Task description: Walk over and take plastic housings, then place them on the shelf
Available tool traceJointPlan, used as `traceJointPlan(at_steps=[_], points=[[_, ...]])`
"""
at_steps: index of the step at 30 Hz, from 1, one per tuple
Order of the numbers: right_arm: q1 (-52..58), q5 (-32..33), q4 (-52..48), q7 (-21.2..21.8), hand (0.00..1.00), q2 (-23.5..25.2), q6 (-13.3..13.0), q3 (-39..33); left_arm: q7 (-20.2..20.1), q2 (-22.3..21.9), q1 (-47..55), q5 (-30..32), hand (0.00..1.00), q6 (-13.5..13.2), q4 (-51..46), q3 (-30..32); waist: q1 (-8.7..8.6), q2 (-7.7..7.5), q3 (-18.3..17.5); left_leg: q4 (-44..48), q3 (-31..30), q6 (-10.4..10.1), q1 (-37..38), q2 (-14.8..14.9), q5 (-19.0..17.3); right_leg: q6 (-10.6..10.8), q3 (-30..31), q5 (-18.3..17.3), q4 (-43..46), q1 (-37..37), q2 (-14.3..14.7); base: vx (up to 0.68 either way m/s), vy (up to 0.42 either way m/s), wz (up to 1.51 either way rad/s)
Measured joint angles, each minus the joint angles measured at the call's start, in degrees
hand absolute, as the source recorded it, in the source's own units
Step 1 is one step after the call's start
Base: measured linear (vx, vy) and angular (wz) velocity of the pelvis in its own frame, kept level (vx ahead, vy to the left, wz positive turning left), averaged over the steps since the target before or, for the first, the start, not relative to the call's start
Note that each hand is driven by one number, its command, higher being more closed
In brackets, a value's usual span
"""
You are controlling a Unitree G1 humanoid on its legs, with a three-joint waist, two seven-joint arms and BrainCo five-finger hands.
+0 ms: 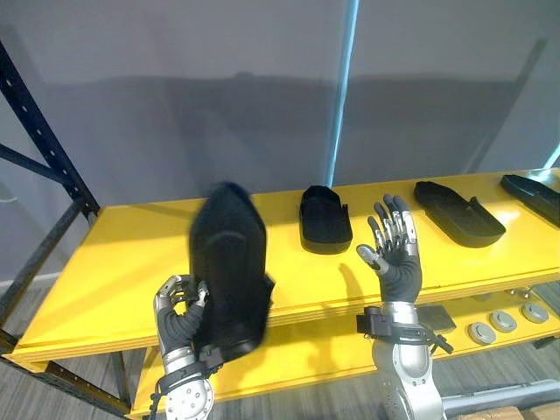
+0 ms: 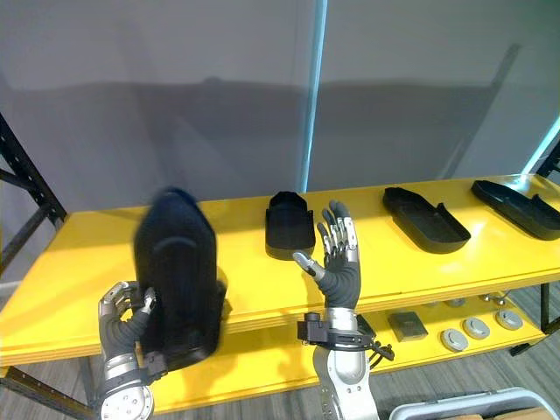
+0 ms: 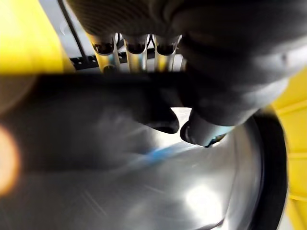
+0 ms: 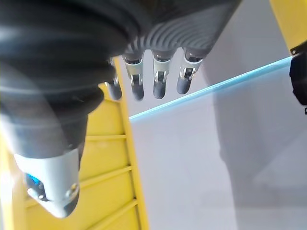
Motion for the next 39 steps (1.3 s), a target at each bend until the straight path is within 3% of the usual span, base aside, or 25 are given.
traceJointPlan(at_steps=[8, 12, 13, 14, 15, 16, 18, 21, 23, 25, 27, 28, 29, 30, 31, 33, 35, 36, 37, 38, 39], points=[[0.72, 6.09, -3.7, 1.43, 0.0, 0.2, -0.41, 1.57, 2.2, -2.13, 0.12, -2.15, 1.0, 0.69, -0.06, 2.87, 0.67, -0.08, -1.57, -1.63, -0.46, -0.16, 2.83, -0.27, -0.1, 0.13, 0.21, -0.08, -2.94, 4.17, -0.51, 0.11, -0.005, 0.07], [3.93, 5.94, -6.75, 1.39, 0.0, -0.25, -0.45, 0.61, 4.77, -0.62, -3.62, -3.64, 1.0, 2.0, 1.59, 5.11, -0.63, -0.14, -1.91, -1.82, -2.92, -0.49, 1.47, -1.24, 0.11, 0.37, -4.39, -1.09, -3.01, 4.97, -1.67, -0.01, 0.002, 0.56], [4.9, 5.93, -7.18, 1.39, 0.0, -0.35, -0.45, -0.68, 5.03, -0.08, -4.79, -3.65, 1.0, 2.07, 2.38, 5.69, -1.4, -0.16, -2.31, -1.73, -1.44, -0.09, 0.64, -1.08, -0.54, 0.34, -6.13, -1.13, -3.05, 4.81, -2.31, -0.04, 0.006, 0.96], [6.58, 5.8, -7.92, 1.25, 0.0, -0.33, -0.52, -3.58, 5.35, 0.08, -6.2, -3.73, 1.0, 2.1, 2.84, 6.98, -3.04, -0.22, -2.5, 0.15, 8.67, 0.19, -1.45, 1.4, -0.47, 0.37, -8.66, -1.17, -2.94, 4.8, -3.1, -0.05, 0.003, 1.06], [9.06, 5.65, -8.05, 0.62, 0.0, -0.42, -0.59, -7.58, 5.75, 0.06, -7.5, -3.89, 1.0, 2.12, 3.07, 8.13, -3.47, -0.02, -2.51, 1.58, 18.06, 0.29, -2.26, 4.37, -0.06, 0.78, -9.77, -1.71, -2.0, 4.68, -3.5, -0.02, 0.011, 0.78], [10.33, 5.59, -7.63, 0.37, 0.0, -0.39, -0.58, -9.63, 5.85, 0.1, -7.74, -4.07, 1.0, 2.1, 3.08, 8.92, -3.49, -0.03, -2.51, 1.68, 19.98, -0.77, -2.03, 4.71, 0.47, 1.15, -9.81, -2.11, -1.29, 4.67, -3.75, -0.01, 0.073, 0.24], [14.33, 3.28, -6.34, -0.52, 0.0, 0.45, -0.66, -15.89, 6.13, 0.95, -7.82, -5.02, 1.0, 2.11, 3.18, 11.68, -3.93, -0.3, -2.63, 2.05, 20.18, -0.91, -2.08, 3.33, 0.3, 1.89, -8.76, -2.76, -0.31, 4.43, -5.05, -0.01, 0.165, -0.04], [16.21, 0.81, 4.63, -2.58, 0.0, 0.53, -0.65, -23.5, 5.94, 3.34, -10.1, -8.42, 1.0, 1.77, 5.22, 15.46, -4.41, -0.44, -2.68, 4.99, 21.18, -1.04, -4.42, 2.79, -1.89, 2.27, -7.33, -2.91, 0.86, 2.47, -6.14, -0.04, 0.145, -0.13], [17.59, -1.38, 12.43, -3.62, 0.0, 0.84, 1.31, -27.44, 5.67, 4.66, -12.22, -13.12, 1.0, 1.47, 7.49, 16.98, -5.16, -0.89, -2.82, 5.38, 24.54, -1.87, -5.0, 3.24, -3.24, 3.38, -7.7, -1.96, 0.27, 2.27, -7.58, -0.02, 0.139, 0.09], [18.64, -2.79, 22.22, -4.95, 0.0, 0.56, 4.11, -32.72, 4.51, 5.56, -16.37, -23.03, 1.0, -1.04, 12.15, 17.72, -6.64, -1.2, -2.64, 14.11, 28.18, -1.46, -9.31, 8.44, -4.09, 3.85, -8.85, -1.49, 0.21, 2.26, -10.08, 0.02, 0.106, 0.27], [19.93, -3.23, 29.89, -5.27, 0.0, -0.91, 5.74, -34.35, 2.66, 6.29, -18.17, -30.68, 1.0, -2.64, 14.42, 17.6, -7.2, -0.41, -3.08, 12.69, 26.95, -2.31, -8.87, 13.38, -2.61, 4.72, -8.3, -1.57, 0.54, 2.39, -10.64, 0.06, 0.235, -0.12], [20.99, -3.55, 34.84, -5.33, 0.0, -2.38, 6.48, -34.36, 1.08, 7.14, -19.11, -34.85, 1.0, -3.41, 15.77, 17.32, -7.13, 1.02, -3.53, 9.3, 23.18, -5.64, -6.72, 15.23, 1.65, 7.13, -7.21, -2.16, 1.09, 2.46, -10.54, 0.11, 0.394, -0.39], [21.4, -3.92, 38.91, -5.07, 0.0, -2.85, 7.46, -34.5, -0.04, 8.33, -19.85, -38.85, 1.0, -4.05, 16.88, 17.19, -7.32, 1.34, -3.62, 7.6, 22.03, -8.76, -4.99, 14.52, -0.6, 7.87, -6.32, -2.32, 1.37, 2.47, -10.92, 0.11, 0.389, -0.28], [21.75, -4.15, 41.77, -4.87, 0.0, -2.27, 7.87, -34.75, -0.66, 9.64, -20.86, -40.72, 1.0, -4.22, 18.09, 16.64, -7.83, 0.81, -3.7, 6.62, 21.99, -8.92, -4.58, 13.54, -1.18, 7.94, -6.07, -2.29, 1.42, 2.5, -11.79, 0.05, 0.312, 0.02], [22.23, -5.23, 48.28, -3.83, 0.0, -0.84, 9.03, -34.79, -1.54, 12.46, -23.16, -43.49, 1.0, -4.32, 20.75, 14.93, -8.71, -1.04, -3.66, 5.53, 21.95, -8.38, -4.21, 10.92, -0.8, 8.38, -5.99, -1.92, 1.65, 2.46, -14.2, 0.03, 0.315, 0.29], [22.53, -5.88, 57.62, -1.36, 0.0, 0.3, 11.76, -35.94, -2.68, 14.58, -26.82, -47.84, 1.0, -4.34, 24.42, 12.39, -9.36, -2.5, -3.13, 3.79, 22.0, -7.54, -1.99, 7.39, -0.36, 10.08, -5.67, -0.38, 2.37, 3.67, -17.6, 0.01, 0.295, 0.21], [22.03, -6.85, 63.34, 0.37, 0.0, 0.02, 13.7, -36.53, -3.89, 14.61, -28.55, -49.85, 1.0, -4.52, 25.12, 11.39, -9.01, -1.81, -2.22, 1.26, 23.72, -6.44, 0.53, 6.15, 0.24, 9.61, -5.08, 0.92, 6.62, 1.37, -19.19, -0.01, 0.205, -0.26], [20.95, -8.02, 66.72, 1.73, 0.0, -0.03, 14.61, -36.39, -4.91, 14.65, -29.79, -50.86, 1.0, -4.88, 25.25, 10.98, -8.53, -0.96, -1.61, -0.58, 25.1, -5.62, 1.32, 6.13, 0.81, 8.22, -5.98, 1.86, 10.76, -1.63, -19.45, -0.03, 0.135, -0.43], [20.34, -8.24, 68.46, 2.35, 0.0, -0.02, 15.02, -36.28, -5.51, 14.67, -30.46, -51.14, 1.0, -4.89, 25.43, 10.87, -8.48, -0.35, -1.19, -1.35, 25.38, -5.3, 1.53, 6.25, 1.04, 7.78, -6.19, 1.97, 12.37, -3.14, -19.31, -0.05, 0.112, -0.35], [19.51, -8.99, 71.47, 3.43, 0.0, 0.37, 15.58, -36.22, -6.54, 14.82, -32.67, -52.18, 1.0, -4.95, 27.18, 10.68, -9.17, 0.22, -0.51, -2.23, 25.11, -4.76, 1.39, 7.06, 1.69, 9.25, -4.43, -1.32, 13.94, -4.89, -16.75, -0.04, -0.009, -0.03], [18.98, -9.06, 73.15, 4.17, 0.0, 0.46, 16.09, -36.25, -6.8, 14.97, -34.82, -53.11, 1.0, -4.92, 29.29, 10.37, -9.76, 0.17, 0.13, -2.73, 24.48, -4.85, 1.41, 7.22, 2.18, 9.19, -1.83, -3.69, 13.46, -4.93, -13.06, -0.05, -0.095, 0.2]])
